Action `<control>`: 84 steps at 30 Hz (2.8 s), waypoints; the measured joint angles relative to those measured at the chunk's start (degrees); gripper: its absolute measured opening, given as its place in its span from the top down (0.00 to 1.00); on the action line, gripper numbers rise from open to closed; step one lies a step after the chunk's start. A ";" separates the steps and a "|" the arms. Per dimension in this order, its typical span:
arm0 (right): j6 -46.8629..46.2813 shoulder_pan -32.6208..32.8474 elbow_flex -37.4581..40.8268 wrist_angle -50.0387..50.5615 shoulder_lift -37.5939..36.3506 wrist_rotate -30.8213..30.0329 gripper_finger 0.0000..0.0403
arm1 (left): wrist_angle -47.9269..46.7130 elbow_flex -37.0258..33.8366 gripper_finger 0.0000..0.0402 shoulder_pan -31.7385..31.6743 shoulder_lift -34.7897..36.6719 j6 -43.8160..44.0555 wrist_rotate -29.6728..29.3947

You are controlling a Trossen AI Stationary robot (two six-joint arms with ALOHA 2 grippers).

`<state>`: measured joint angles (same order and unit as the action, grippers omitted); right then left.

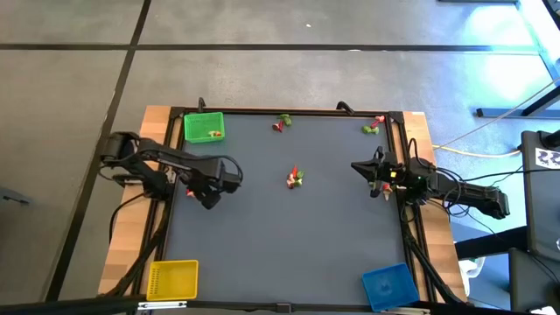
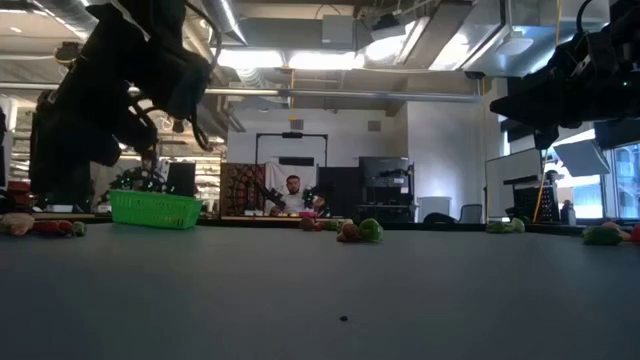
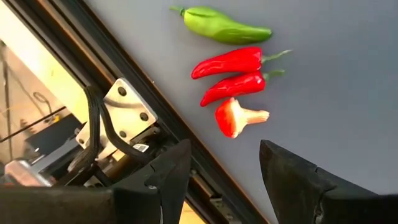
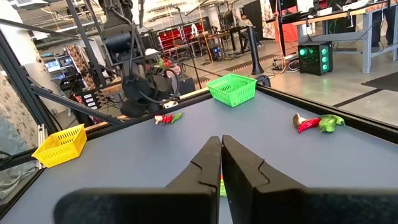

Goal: Sort produce into baskets
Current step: Put the red mushroom into the green bin

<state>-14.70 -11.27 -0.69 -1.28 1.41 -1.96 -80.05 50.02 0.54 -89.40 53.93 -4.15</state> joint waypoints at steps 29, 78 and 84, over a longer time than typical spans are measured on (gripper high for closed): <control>0.00 0.01 0.00 0.10 0.00 0.02 0.96 | 12.78 -11.28 0.55 -0.24 -1.58 2.42 2.22; 0.00 0.02 0.00 -0.07 0.02 0.00 0.96 | 20.29 -1.75 0.86 -17.30 25.22 -10.80 -14.71; 0.00 0.02 0.00 -0.18 0.02 -0.67 0.96 | 27.05 -1.75 0.86 -26.26 26.35 -17.85 -22.24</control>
<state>-14.70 -11.25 -0.69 -1.46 1.43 -2.63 -53.00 48.27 -25.73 -63.06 36.08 -26.40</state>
